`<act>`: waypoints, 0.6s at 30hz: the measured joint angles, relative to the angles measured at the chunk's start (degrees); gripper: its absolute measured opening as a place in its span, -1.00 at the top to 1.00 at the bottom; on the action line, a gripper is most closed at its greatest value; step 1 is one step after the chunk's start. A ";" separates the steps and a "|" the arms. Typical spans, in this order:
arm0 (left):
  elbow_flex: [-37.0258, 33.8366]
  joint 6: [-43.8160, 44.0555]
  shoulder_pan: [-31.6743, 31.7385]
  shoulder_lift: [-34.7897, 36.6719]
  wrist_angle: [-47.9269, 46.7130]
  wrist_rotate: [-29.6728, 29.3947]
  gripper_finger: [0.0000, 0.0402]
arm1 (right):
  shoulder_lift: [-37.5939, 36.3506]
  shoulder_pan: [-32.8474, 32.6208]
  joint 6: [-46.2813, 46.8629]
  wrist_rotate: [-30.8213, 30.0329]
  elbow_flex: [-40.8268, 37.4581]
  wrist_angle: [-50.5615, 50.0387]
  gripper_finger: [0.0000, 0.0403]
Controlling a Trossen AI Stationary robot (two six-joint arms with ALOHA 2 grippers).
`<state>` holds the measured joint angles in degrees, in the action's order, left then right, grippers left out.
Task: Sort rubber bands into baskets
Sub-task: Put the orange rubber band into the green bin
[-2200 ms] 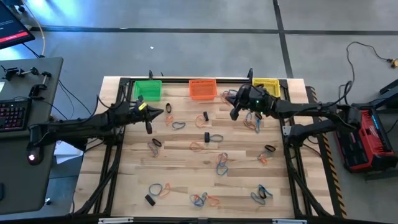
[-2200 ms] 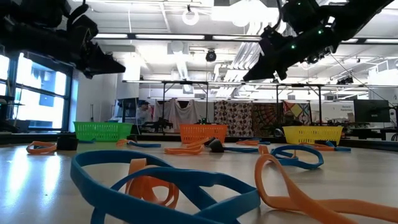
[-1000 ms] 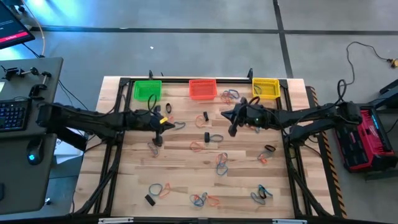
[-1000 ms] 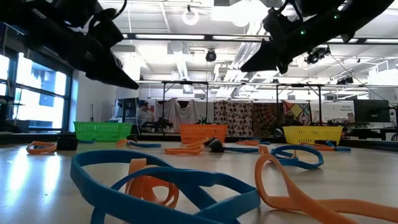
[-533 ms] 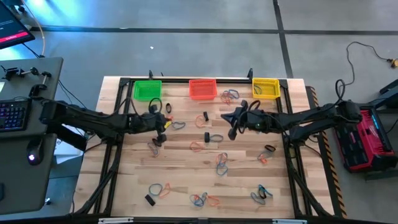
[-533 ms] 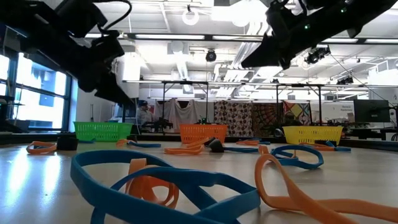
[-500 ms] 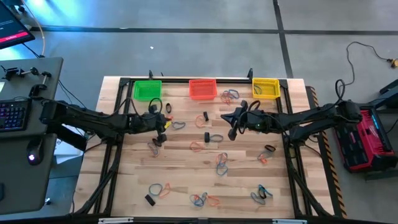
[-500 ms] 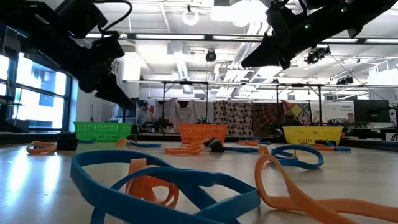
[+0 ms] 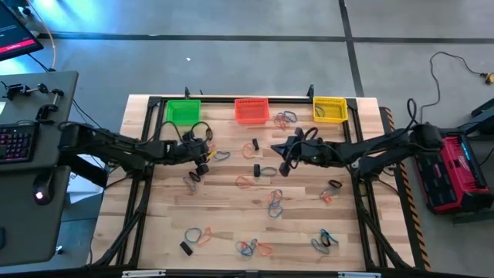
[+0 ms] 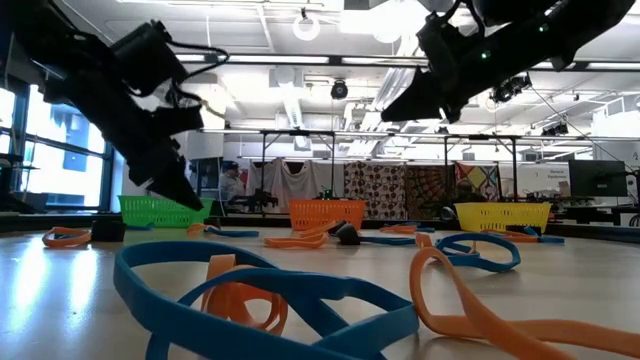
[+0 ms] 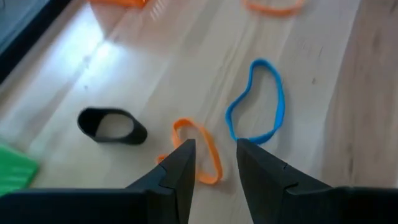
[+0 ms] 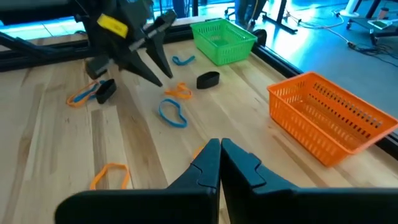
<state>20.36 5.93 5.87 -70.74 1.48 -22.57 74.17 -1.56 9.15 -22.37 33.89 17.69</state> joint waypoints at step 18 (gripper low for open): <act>0.00 -0.09 4.72 -7.96 3.00 2.08 0.48 | 1.29 0.00 -0.14 0.40 0.00 1.88 1.00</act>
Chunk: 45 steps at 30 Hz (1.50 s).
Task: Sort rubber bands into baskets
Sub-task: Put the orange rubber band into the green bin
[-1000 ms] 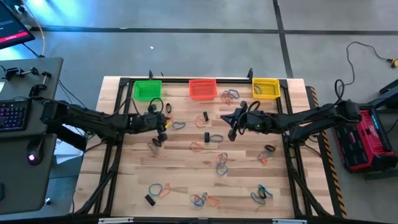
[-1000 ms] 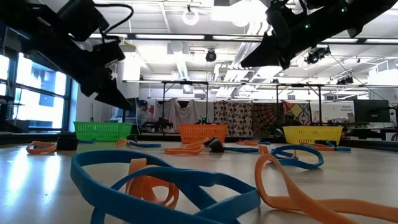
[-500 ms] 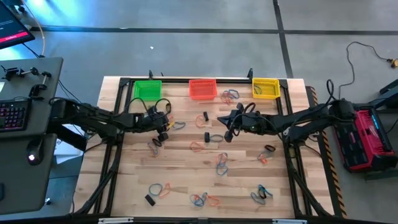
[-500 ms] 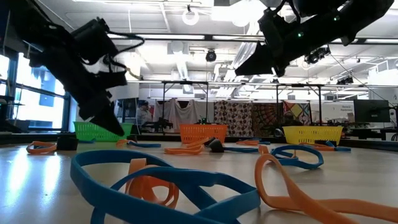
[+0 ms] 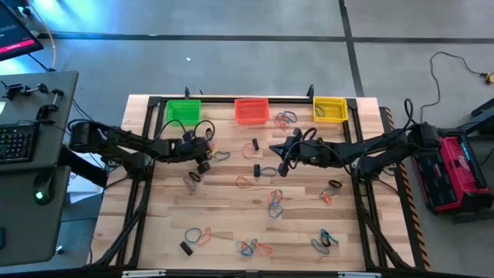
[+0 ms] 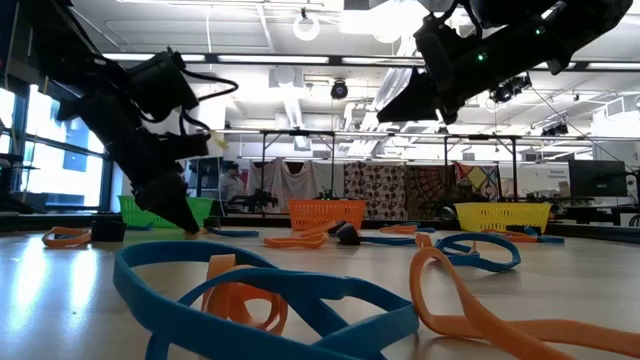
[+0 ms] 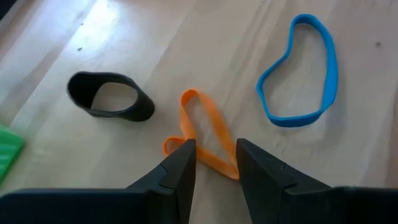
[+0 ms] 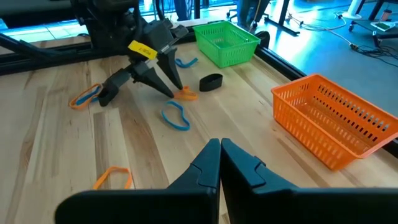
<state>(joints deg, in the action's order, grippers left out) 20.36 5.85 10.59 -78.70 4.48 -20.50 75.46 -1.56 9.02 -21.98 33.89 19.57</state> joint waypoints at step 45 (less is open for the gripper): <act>-0.02 2.16 0.51 8.68 -4.31 2.60 0.62 | -0.02 0.00 1.49 0.02 0.00 -0.07 1.00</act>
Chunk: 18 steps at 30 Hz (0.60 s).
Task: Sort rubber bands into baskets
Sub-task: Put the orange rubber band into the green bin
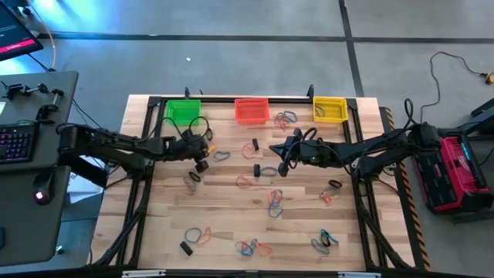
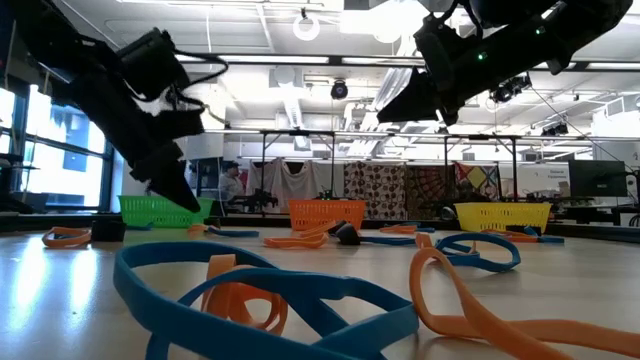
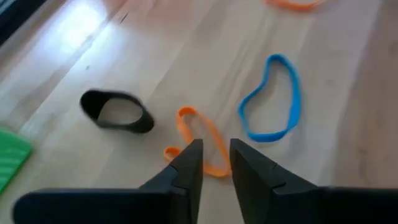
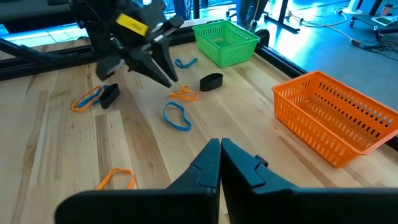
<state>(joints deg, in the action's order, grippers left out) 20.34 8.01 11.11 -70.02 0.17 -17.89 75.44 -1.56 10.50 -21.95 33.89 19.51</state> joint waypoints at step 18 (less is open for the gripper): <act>0.00 -8.02 5.93 -7.51 6.99 3.16 0.46 | 0.00 0.02 -0.22 0.00 0.00 -0.02 1.00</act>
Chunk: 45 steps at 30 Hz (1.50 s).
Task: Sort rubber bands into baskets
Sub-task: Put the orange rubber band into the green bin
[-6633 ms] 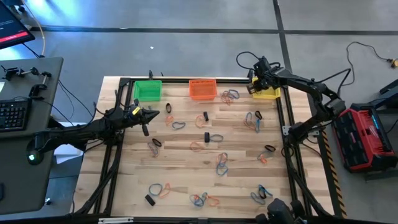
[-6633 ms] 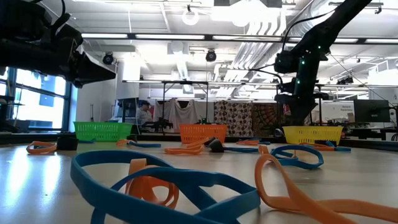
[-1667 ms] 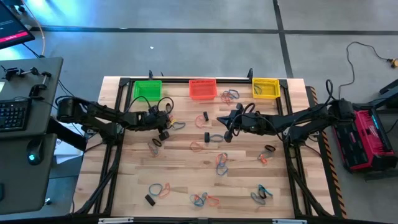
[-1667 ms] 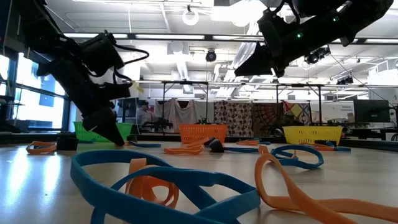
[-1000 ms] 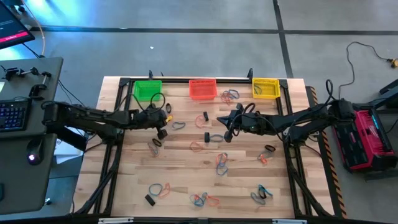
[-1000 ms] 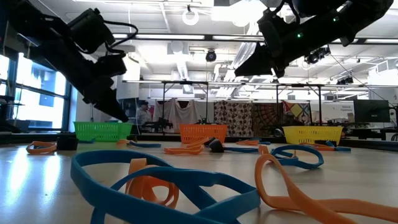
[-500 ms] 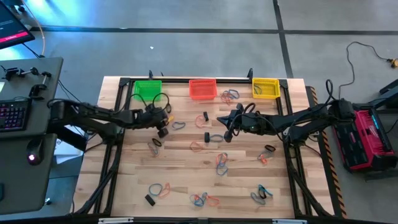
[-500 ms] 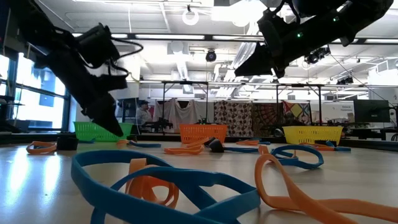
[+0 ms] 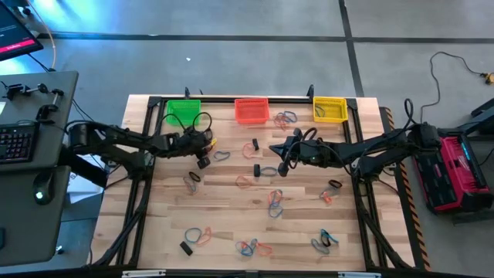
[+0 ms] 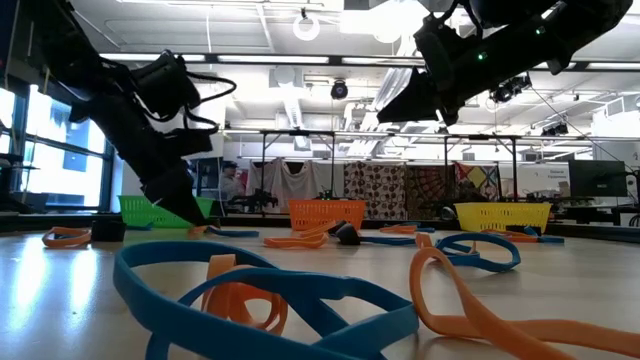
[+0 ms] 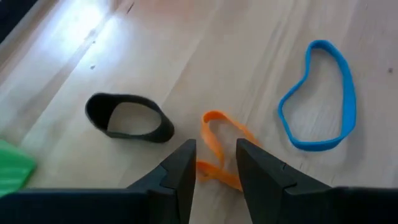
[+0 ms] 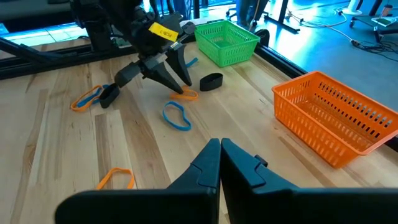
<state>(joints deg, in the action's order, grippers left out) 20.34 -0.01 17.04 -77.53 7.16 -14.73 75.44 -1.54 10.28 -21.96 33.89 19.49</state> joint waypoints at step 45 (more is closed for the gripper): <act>-0.02 2.95 2.02 19.46 -9.71 2.14 1.00 | 0.00 0.00 0.39 0.00 0.00 -0.16 1.00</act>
<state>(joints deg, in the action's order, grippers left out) 20.32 2.94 19.06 -58.07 -2.55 -12.59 75.44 -1.54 10.68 -21.96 33.89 19.33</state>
